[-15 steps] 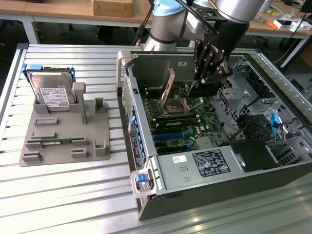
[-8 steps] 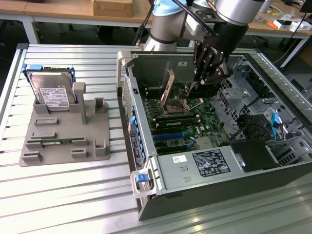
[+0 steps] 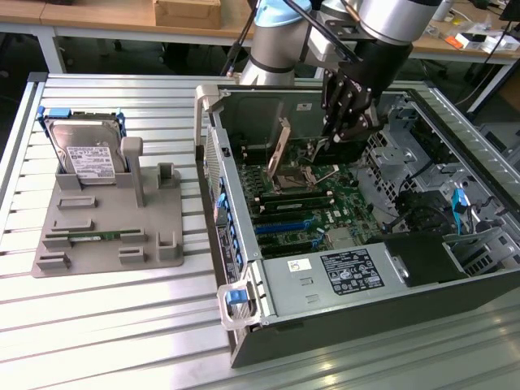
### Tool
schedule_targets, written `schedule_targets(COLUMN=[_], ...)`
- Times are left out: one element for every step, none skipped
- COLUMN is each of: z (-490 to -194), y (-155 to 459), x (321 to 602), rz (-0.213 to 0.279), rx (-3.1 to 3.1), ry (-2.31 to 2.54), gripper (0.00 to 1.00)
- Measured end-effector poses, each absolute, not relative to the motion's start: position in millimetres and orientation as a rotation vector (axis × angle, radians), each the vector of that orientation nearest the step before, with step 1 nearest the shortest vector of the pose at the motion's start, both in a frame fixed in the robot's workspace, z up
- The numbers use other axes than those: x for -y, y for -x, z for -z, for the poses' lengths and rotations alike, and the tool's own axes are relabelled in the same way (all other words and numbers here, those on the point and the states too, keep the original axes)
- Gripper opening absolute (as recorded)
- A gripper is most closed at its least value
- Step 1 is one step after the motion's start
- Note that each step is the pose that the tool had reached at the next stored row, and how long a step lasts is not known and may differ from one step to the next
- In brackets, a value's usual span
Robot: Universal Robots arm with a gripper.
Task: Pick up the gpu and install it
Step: 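Insert the gpu into the slot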
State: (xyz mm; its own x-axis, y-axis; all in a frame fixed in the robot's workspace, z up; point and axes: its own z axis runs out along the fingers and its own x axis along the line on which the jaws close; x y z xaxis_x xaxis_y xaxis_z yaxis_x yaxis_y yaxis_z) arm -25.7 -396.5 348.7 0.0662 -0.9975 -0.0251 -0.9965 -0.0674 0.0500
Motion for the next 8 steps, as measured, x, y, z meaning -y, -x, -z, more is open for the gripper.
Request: schedule_targets(z=[-347.9,-347.5,-347.0,-346.6,-346.3,-345.9,-345.7,-345.4], y=[25.7,25.7,25.7,25.7,25.7,25.7,25.7,25.7], x=[396.4,396.5,396.5,396.4,396.5,396.5,396.5,396.4], rz=[0.082,0.082,0.082,0.082,0.082,0.082,0.082,0.082], rx=[2.132,2.132,2.132,2.132,2.132,2.132,2.132,2.132], ry=[-2.28,-2.28,-2.28,-2.28,-2.28,-2.28,-2.28,-2.28], gripper=[0.26,0.26,0.26,0.26,0.26,0.26,0.26,0.26])
